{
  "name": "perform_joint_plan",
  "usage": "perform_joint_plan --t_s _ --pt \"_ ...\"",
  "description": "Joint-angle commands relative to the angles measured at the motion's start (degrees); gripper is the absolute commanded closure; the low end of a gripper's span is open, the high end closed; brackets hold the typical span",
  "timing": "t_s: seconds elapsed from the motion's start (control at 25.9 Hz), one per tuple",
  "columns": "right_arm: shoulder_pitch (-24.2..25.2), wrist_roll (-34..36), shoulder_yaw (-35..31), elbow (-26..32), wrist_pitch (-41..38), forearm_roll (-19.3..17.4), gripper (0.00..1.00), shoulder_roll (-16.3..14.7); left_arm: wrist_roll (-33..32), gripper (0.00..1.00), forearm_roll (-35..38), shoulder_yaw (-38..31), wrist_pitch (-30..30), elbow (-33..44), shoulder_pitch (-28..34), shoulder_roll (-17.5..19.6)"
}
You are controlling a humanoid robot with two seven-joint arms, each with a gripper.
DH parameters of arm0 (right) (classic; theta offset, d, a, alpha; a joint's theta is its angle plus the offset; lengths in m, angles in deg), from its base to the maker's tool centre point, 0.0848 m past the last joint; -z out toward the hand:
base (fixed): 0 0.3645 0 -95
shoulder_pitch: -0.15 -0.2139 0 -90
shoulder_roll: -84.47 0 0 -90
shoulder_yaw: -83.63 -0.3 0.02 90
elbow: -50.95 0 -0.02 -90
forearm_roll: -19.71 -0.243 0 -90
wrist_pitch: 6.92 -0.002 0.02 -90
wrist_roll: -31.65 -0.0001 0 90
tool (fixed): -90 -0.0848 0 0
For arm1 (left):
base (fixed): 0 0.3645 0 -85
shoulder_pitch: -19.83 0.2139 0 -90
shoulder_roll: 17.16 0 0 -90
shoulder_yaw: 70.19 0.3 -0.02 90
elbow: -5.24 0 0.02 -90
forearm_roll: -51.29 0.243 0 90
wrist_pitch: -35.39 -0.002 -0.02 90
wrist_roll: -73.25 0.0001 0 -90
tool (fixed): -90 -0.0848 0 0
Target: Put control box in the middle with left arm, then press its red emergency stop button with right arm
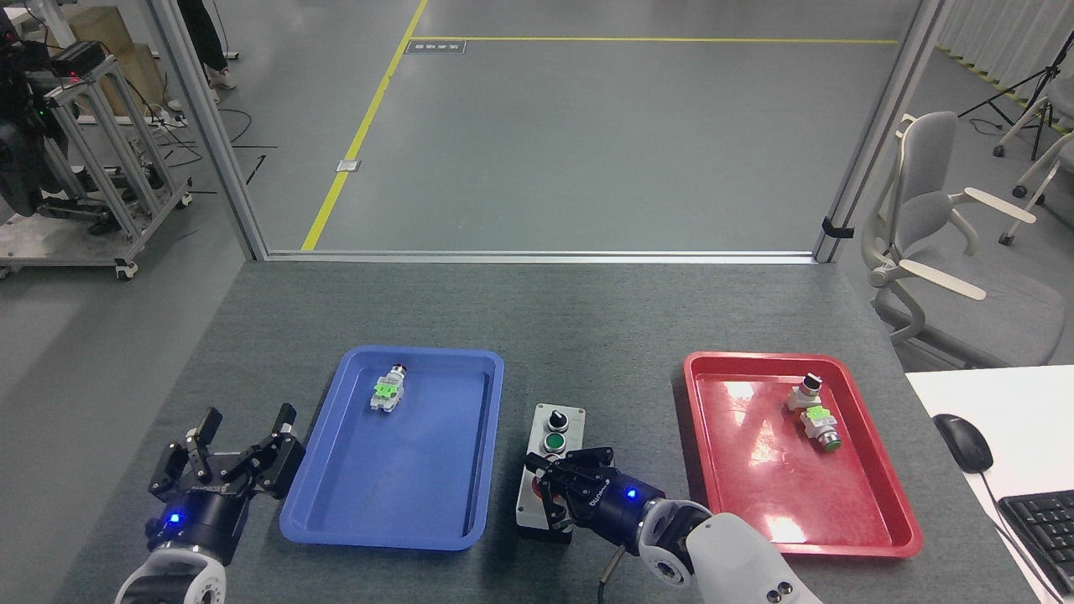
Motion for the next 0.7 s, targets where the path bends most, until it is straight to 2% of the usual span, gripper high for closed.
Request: perform_joint_plan --t_s 0.0,0.04,0.08,0.12,0.15,0.19,0.35,0.54,0.66 --pt "-0.2 -3.6 -0.1 -0.4 0.1 -0.5 1.00 0.1 0.0 0.01 5.8 0.6 -0.9 0.0 -0.1 -2.9" --pt "-0.5 -3.4 -0.4 -0.1 0.1 -0.5 1.00 0.1 0.3 0.01 6.5 0.6 -1.3 0.0 -0.1 -3.2" --pt "-0.9 -3.1 -1.2 0.2 0.5 -0.6 0.89 0.0 0.5 0.01 6.5 0.6 -1.5 -0.1 -0.1 -3.2" --pt "-1.4 -3.0 -3.2 0.4 1.0 -0.7 0.58 -0.1 0.7 0.01 6.5 0.6 -1.5 -0.1 -0.1 -3.3" --pt "-1.9 -2.9 -5.7 0.6 1.7 -0.8 0.13 -0.4 0.8 0.01 6.5 0.6 -1.5 0.1 0.0 -3.3" --pt "-2.2 -2.9 -8.0 1.1 1.5 -1.0 0.01 -0.7 0.8 0.01 6.5 0.6 -1.3 0.1 0.0 -3.3" --pt "-2.1 -2.8 -15.9 4.6 1.8 -2.7 0.00 -1.5 0.8 0.01 6.6 0.5 -1.3 0.7 0.0 -3.4" --pt "-1.1 -2.8 -31.7 5.4 2.4 -2.7 0.00 -6.7 2.3 0.00 6.8 0.3 -1.5 1.4 0.2 -3.3" --pt "3.3 -2.9 -41.3 5.4 2.2 -2.7 0.00 -9.3 5.4 0.00 6.9 0.3 -1.3 1.6 0.4 -3.3"
